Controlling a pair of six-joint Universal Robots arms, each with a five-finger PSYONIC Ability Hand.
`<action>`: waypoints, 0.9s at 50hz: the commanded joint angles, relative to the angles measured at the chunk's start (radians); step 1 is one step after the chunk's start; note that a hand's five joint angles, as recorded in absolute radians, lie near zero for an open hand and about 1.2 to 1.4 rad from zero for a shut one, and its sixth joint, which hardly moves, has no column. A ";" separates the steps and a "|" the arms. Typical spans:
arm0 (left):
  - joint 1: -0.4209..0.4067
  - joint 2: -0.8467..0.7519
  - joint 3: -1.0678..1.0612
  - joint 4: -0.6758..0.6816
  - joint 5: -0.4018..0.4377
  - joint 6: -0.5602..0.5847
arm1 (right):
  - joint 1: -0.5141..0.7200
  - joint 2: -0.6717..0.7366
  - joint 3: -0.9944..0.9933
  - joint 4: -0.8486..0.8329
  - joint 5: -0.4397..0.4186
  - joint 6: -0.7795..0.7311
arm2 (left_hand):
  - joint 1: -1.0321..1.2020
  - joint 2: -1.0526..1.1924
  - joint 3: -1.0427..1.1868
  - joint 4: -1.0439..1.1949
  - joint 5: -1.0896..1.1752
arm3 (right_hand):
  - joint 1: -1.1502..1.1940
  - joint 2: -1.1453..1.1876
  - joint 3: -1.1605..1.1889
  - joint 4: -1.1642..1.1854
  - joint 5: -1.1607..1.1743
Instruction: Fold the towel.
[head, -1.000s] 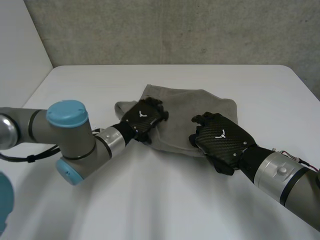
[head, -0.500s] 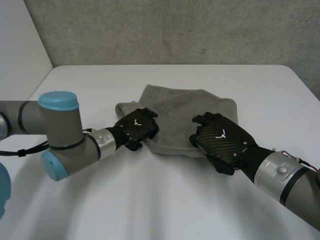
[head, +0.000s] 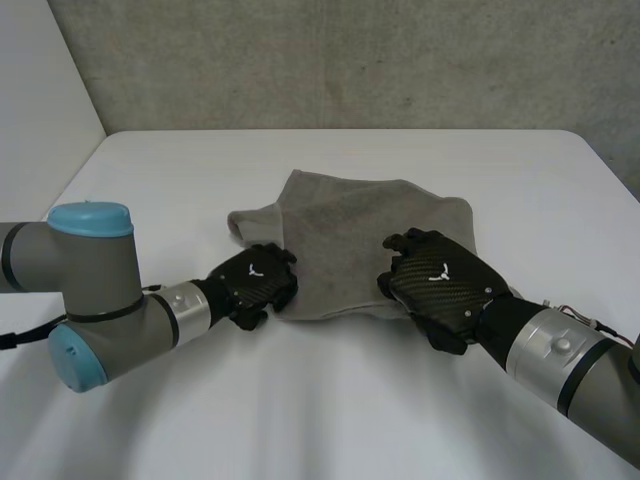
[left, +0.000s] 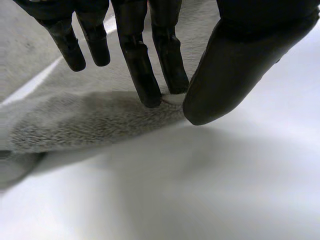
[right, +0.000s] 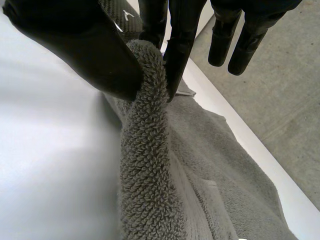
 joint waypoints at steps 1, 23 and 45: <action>-0.007 -0.022 0.007 0.131 -0.004 -0.011 | 0.005 0.000 0.003 0.000 0.002 0.000 | -0.086 -0.084 -0.045 -0.056 -0.086 | 0.072 0.090 -0.033 -0.053 0.064; -0.001 -0.122 0.154 0.226 0.004 0.006 | -0.004 0.005 0.006 -0.001 -0.001 0.000 | -0.260 -0.257 -0.045 -0.056 -0.260 | 0.072 0.090 -0.033 -0.053 0.064; -0.001 -0.160 0.182 0.212 0.014 0.040 | -0.010 0.017 0.003 -0.001 0.002 0.000 | -0.468 -0.466 -0.045 -0.056 -0.468 | 0.072 0.090 -0.033 -0.053 0.064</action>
